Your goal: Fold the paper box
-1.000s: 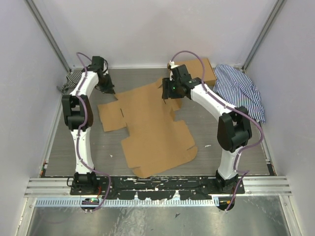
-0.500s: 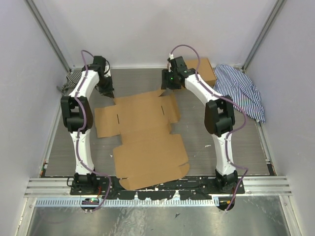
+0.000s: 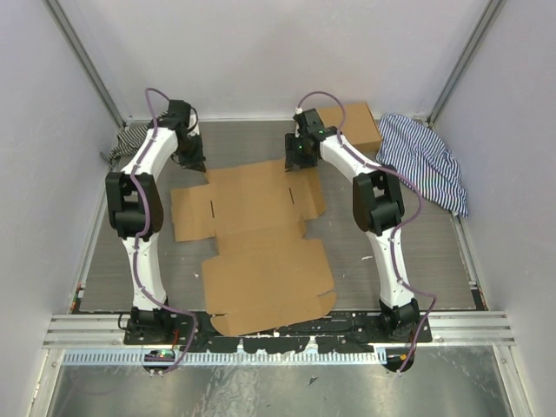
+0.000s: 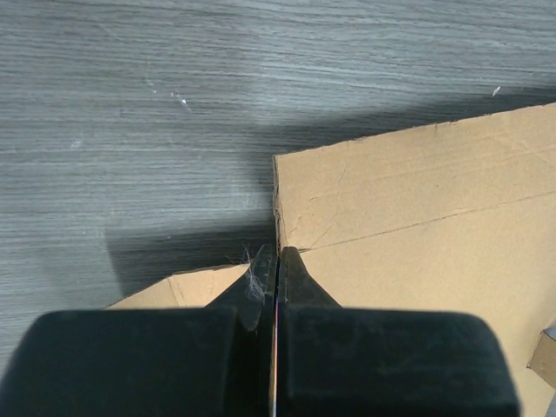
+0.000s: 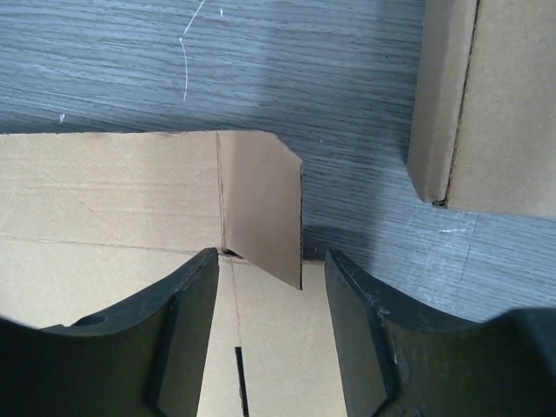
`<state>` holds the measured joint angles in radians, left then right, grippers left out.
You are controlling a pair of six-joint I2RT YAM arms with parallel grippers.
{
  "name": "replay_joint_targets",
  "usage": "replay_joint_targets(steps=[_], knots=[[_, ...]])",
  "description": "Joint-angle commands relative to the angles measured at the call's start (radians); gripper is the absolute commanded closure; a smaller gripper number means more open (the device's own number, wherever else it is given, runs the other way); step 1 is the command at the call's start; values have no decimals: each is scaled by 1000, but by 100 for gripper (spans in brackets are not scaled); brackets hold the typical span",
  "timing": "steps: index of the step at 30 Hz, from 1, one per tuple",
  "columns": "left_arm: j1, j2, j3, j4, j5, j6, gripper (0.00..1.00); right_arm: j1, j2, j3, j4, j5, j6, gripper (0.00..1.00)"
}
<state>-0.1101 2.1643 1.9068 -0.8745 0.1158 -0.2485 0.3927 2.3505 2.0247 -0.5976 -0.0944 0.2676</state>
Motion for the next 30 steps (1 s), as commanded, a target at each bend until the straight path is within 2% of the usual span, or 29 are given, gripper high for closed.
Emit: replay_joint_targets(steps=[1,11,20,28,30], knots=[[-10,-16,-24,23,22,-18,100,5,-29,25,71,-20,-4,44],[-28,20,-7,28,25,-35,94,9,-25,35,106,-87,-17,44],[-47,30,7,46,63,-57,90,48,-11,43,110,-80,-30,44],[-64,70,32,45,95,-84,78,60,30,47,102,-77,-28,43],[-65,84,38,65,106,-94,71,60,43,52,99,-68,-27,43]])
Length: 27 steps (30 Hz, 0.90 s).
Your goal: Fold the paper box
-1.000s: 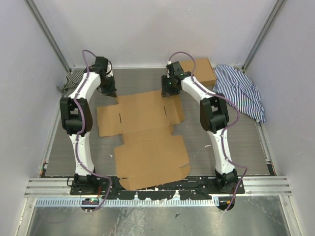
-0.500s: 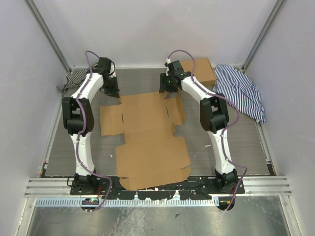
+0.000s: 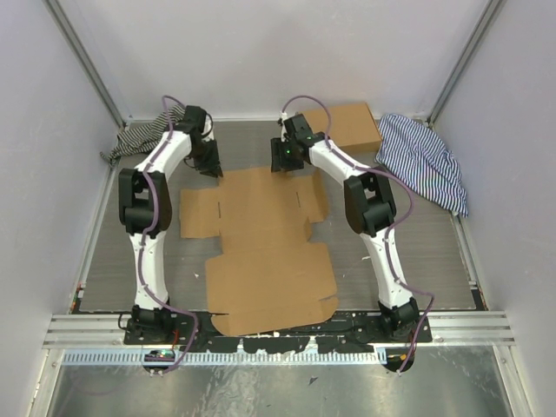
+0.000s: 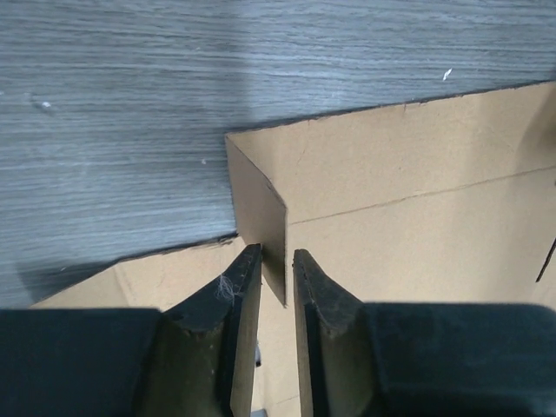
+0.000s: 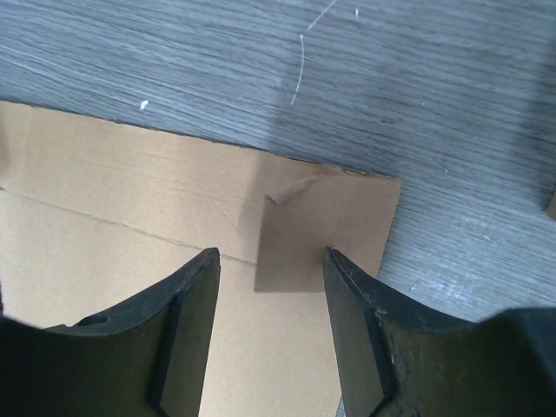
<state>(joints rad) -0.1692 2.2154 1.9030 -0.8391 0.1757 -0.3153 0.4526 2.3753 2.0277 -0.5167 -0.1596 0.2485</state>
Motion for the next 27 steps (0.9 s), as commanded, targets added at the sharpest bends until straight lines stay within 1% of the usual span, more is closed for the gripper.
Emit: replay_joint_targets(steps=[1,5,14,19,27], knots=[[-6,38,44,39,52,-32,68,0,22,52,16,0,-7,43],[-7,64,55,47,69,-48,65,0,48,63,8,4,-5,43],[-8,130,67,61,120,-91,64,0,67,41,5,-9,0,43],[-14,100,47,80,129,-109,64,1,67,22,9,-10,0,43],[-19,76,104,31,97,-101,62,0,59,22,9,-9,-1,43]])
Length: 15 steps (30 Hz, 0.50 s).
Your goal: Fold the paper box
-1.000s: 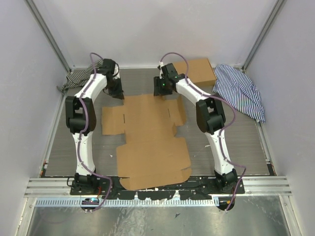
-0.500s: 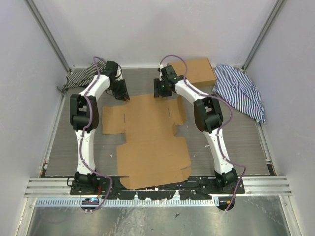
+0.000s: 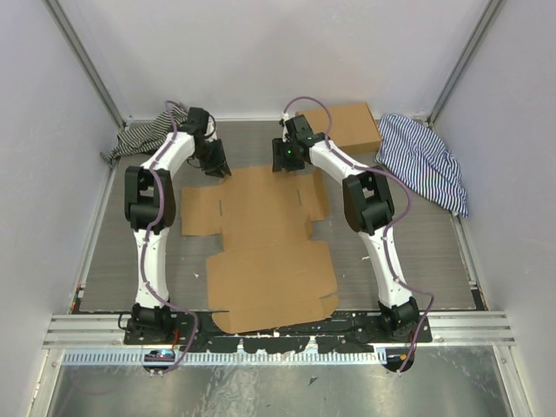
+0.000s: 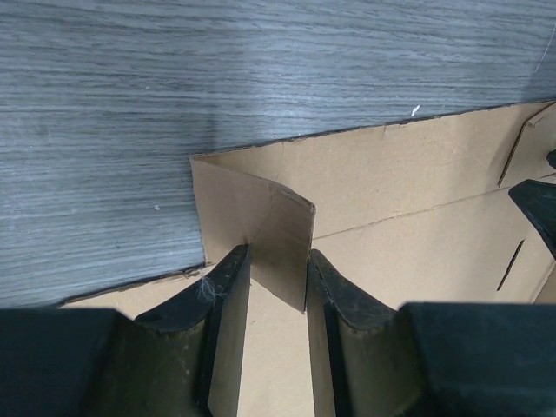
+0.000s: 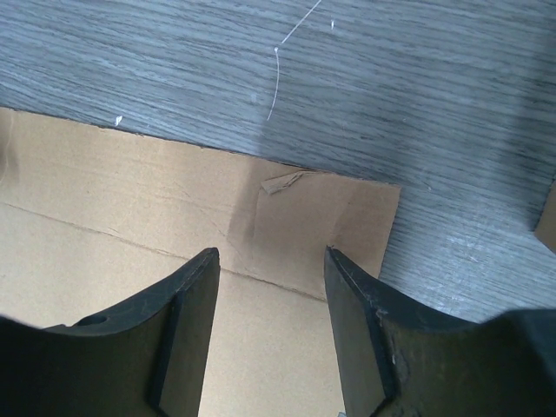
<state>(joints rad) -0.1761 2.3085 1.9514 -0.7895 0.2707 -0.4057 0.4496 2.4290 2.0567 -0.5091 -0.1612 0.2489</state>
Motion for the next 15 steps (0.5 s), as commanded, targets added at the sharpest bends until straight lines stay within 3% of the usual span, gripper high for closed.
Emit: replay_joint_targets(steps=[1,15], knots=[[-13,-13,66,-28,-2,-8,62,3,5,-7,1,-6,-2,43],[-18,-27,94,-44,-8,-7,60,4,9,-2,-6,-1,-8,43]])
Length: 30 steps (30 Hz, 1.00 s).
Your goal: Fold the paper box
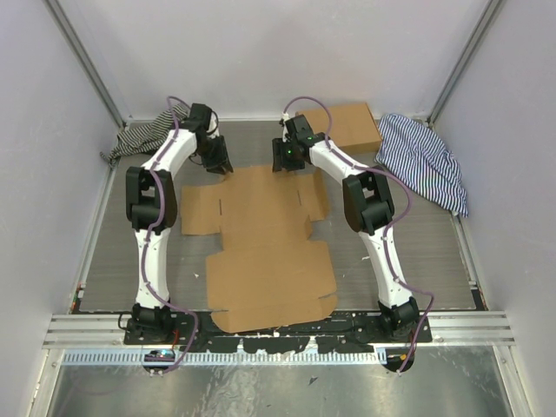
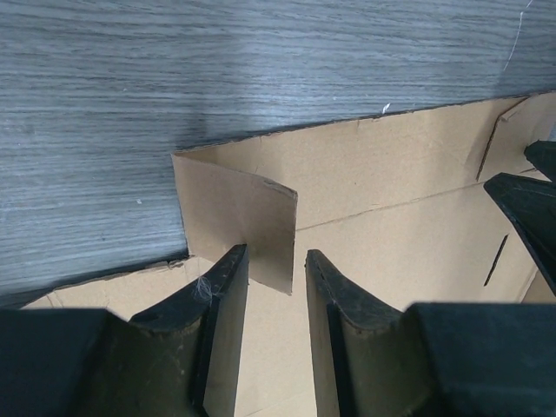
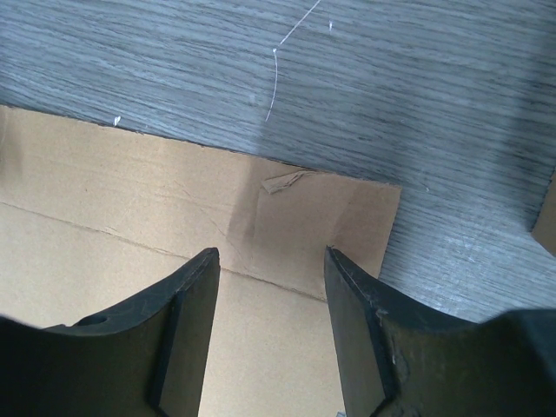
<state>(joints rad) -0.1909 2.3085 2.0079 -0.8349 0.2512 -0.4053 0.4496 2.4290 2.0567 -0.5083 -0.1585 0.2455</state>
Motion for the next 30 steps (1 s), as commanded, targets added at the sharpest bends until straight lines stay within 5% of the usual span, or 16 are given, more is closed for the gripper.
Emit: replay_joint_targets(steps=[1,22,30], knots=[[-4,-24,43,-1,13,-11,60,3,8,-1,-7,-4,-5,43],[-11,166,154,-102,-53,-39,61,3,8,0,-36,10,3,42],[-12,112,167,-154,-151,-19,61,3,-4,9,-57,63,20,39]])
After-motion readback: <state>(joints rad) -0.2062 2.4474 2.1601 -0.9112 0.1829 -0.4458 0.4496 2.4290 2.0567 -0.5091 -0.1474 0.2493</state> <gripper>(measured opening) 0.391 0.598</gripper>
